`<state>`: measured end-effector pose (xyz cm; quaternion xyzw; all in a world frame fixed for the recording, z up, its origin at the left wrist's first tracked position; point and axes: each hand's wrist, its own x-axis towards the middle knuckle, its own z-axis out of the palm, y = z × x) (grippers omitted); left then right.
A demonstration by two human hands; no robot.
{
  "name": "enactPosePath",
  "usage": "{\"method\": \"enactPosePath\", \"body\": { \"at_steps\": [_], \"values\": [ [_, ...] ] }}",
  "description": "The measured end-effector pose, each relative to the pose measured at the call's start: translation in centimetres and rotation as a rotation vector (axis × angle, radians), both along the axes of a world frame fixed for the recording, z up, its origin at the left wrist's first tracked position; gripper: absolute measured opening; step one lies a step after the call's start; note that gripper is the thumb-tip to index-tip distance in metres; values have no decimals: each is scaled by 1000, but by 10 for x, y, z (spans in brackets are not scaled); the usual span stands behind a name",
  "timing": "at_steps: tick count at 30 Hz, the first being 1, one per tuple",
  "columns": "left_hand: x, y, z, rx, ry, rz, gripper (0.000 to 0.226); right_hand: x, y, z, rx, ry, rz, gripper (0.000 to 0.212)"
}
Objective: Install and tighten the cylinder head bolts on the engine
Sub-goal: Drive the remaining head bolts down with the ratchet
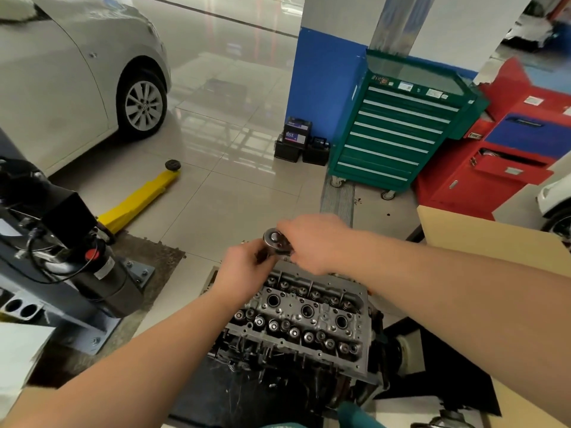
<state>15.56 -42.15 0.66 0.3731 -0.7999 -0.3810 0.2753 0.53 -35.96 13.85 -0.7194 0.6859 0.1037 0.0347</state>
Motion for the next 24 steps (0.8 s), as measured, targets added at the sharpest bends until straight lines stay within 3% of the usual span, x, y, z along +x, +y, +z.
{"method": "enactPosePath", "body": {
  "at_steps": [4, 8, 10, 12, 14, 20, 22, 24],
  "values": [
    [0, -5, 4, 11, -48, -103, 8, -14, -16, 20, 41, 24, 188, 44],
    [2, -11, 3, 99, 6, -97, 12, -9, -22, 17, 17, 92, 252, 31],
    [2, -10, 2, 138, 51, -44, 12, -6, -18, 9, 25, 96, 125, 40],
    [-2, -7, 1, 91, 25, -53, 21, -2, -14, 0, 111, -11, -41, 48],
    [-5, -4, -2, 74, -1, -40, 30, 5, -12, -5, 140, -106, -76, 45],
    [-4, -9, -2, 55, -32, -104, 23, -6, -21, 23, 142, 84, 261, 21],
    [-5, -12, -1, 60, -53, -122, 21, -9, -25, 28, 125, 149, 354, 22],
    [-3, -16, -4, 112, -22, -103, 14, -2, -27, 25, 99, 173, 344, 17]
  ]
}}
